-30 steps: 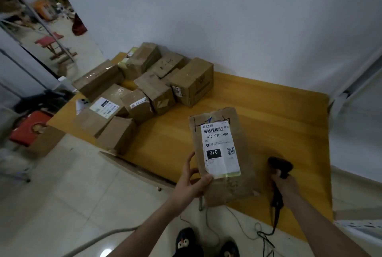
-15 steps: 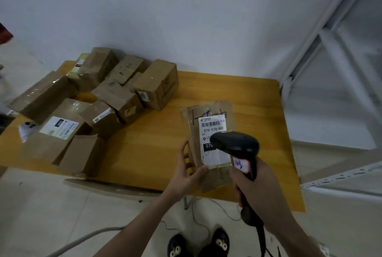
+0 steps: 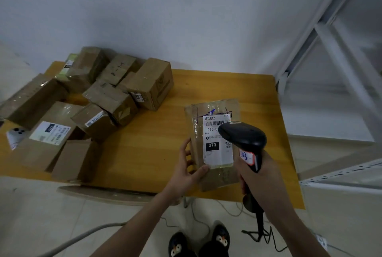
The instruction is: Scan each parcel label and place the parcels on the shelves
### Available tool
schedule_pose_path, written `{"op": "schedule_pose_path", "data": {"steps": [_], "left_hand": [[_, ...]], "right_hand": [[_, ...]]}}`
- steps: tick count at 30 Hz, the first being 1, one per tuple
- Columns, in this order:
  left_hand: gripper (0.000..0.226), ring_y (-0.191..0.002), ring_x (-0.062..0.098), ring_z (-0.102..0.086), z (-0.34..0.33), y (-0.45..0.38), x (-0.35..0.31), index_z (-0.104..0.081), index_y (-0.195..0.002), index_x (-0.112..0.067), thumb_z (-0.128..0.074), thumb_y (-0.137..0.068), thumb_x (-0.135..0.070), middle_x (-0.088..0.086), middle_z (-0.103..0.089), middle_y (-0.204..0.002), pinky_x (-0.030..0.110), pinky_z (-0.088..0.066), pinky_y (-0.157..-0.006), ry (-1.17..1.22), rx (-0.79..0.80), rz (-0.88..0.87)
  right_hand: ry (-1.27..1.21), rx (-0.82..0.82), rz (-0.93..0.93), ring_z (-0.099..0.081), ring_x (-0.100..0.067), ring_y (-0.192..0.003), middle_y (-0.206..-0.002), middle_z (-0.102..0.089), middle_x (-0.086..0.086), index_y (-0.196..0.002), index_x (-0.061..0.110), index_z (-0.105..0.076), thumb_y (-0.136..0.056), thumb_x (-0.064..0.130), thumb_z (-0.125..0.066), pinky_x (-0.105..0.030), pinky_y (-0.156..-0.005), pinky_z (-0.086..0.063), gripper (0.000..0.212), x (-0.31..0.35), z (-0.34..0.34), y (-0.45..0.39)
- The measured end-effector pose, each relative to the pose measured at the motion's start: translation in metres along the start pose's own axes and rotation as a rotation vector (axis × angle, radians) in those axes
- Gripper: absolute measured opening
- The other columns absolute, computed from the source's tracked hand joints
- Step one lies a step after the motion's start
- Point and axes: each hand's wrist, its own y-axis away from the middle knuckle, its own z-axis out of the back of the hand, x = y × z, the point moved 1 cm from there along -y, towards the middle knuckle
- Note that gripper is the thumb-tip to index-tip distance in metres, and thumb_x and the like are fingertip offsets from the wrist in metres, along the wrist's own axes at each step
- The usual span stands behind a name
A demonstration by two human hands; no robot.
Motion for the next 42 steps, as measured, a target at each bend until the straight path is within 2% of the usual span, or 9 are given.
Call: {"op": "schedule_pose_path", "data": {"steps": [6, 14, 22, 25, 28, 31, 36, 39, 42], "left_hand": [[0.100, -0.113, 0.008, -0.058, -0.005, -0.002, 0.000, -0.012, -0.145, -0.049, -0.076, -0.069, -0.049, -0.007, -0.044, -0.137, 0.021, -0.055, -0.076, 0.008, -0.038, 0.005], [0.102, -0.109, -0.001, -0.060, -0.021, 0.006, 0.005, -0.011, -0.145, -0.048, -0.076, -0.067, -0.056, -0.007, -0.048, -0.133, 0.024, -0.056, -0.079, 0.044, -0.165, 0.051], [0.094, -0.114, 0.005, -0.060, -0.037, 0.017, 0.006, -0.014, -0.140, -0.059, -0.076, -0.068, -0.058, -0.012, -0.050, -0.130, 0.032, -0.056, -0.087, 0.058, -0.235, 0.067], [0.097, -0.113, 0.005, -0.060, -0.041, 0.020, 0.002, -0.015, -0.140, -0.060, -0.077, -0.065, -0.061, -0.011, -0.050, -0.130, 0.034, -0.056, -0.088, 0.064, -0.231, 0.060], [0.097, -0.114, 0.008, -0.060, -0.043, 0.024, -0.004, -0.016, -0.136, -0.066, -0.078, -0.060, -0.065, -0.012, -0.049, -0.131, 0.037, -0.056, -0.090, 0.063, -0.211, 0.055], [0.095, -0.122, 0.014, -0.055, -0.044, 0.031, -0.010, -0.018, -0.132, -0.070, -0.078, -0.058, -0.068, -0.013, -0.048, -0.133, 0.045, -0.053, -0.096, 0.044, -0.179, 0.044], [0.091, -0.125, 0.015, -0.052, -0.048, 0.055, -0.017, -0.019, -0.128, -0.073, -0.077, -0.059, -0.068, -0.018, -0.046, -0.134, 0.046, -0.052, -0.098, 0.011, -0.096, 0.006], [0.090, -0.120, 0.014, -0.055, -0.048, 0.079, -0.019, -0.020, -0.124, -0.077, -0.078, -0.056, -0.070, -0.017, -0.047, -0.131, 0.042, -0.054, -0.095, 0.015, -0.038, 0.012], [0.096, -0.116, 0.015, -0.059, -0.046, 0.104, -0.018, -0.018, -0.131, -0.071, -0.079, -0.057, -0.068, -0.011, -0.048, -0.133, 0.038, -0.056, -0.089, 0.017, 0.020, -0.003]], "right_hand": [[0.021, -0.066, -0.025, -0.048, -0.020, -0.042, -0.055, -0.053, -0.017, -0.076, 0.001, -0.052, -0.092, 0.009, -0.056, -0.023, -0.041, -0.040, 0.018, -0.035, 0.034, -0.036], [0.133, 0.021, -0.359, -0.039, -0.021, -0.043, -0.053, -0.043, -0.011, -0.068, 0.010, -0.043, -0.097, 0.008, -0.049, -0.034, -0.051, -0.036, 0.030, -0.183, 0.055, -0.144], [0.142, 0.034, -0.330, -0.044, -0.024, -0.054, -0.065, -0.044, -0.011, -0.077, 0.009, -0.047, -0.096, 0.013, -0.058, -0.037, -0.057, -0.036, 0.022, -0.219, 0.053, -0.172], [0.337, -0.175, -0.308, -0.054, -0.037, -0.095, -0.102, -0.055, -0.020, -0.106, 0.000, -0.053, -0.089, 0.028, -0.068, -0.044, -0.079, -0.043, 0.037, -0.203, 0.056, -0.162], [0.396, -0.325, -0.045, -0.036, -0.036, -0.126, -0.137, -0.039, -0.021, -0.136, -0.001, -0.038, -0.087, 0.032, -0.067, -0.044, -0.101, -0.035, 0.066, -0.163, 0.065, -0.142], [0.173, -0.106, 0.179, -0.040, -0.015, -0.125, -0.137, -0.040, 0.000, -0.141, 0.016, -0.038, -0.082, 0.056, -0.060, -0.033, -0.098, -0.038, 0.075, -0.116, 0.071, -0.115], [-0.080, 0.280, 0.190, -0.042, -0.004, -0.129, -0.146, -0.038, 0.014, -0.141, 0.048, -0.031, -0.069, 0.076, -0.056, -0.026, -0.096, -0.045, 0.082, -0.075, 0.063, -0.063], [-0.260, 0.359, 0.113, -0.052, -0.009, -0.124, -0.141, -0.046, 0.013, -0.126, 0.067, -0.036, -0.079, 0.057, -0.067, -0.041, -0.098, -0.050, 0.057, -0.074, 0.054, -0.032], [-0.308, 0.334, 0.087, -0.058, -0.010, -0.116, -0.134, -0.052, 0.012, -0.125, 0.063, -0.035, -0.079, 0.037, -0.069, -0.040, -0.091, -0.054, 0.063, -0.082, 0.050, 0.003]]}}
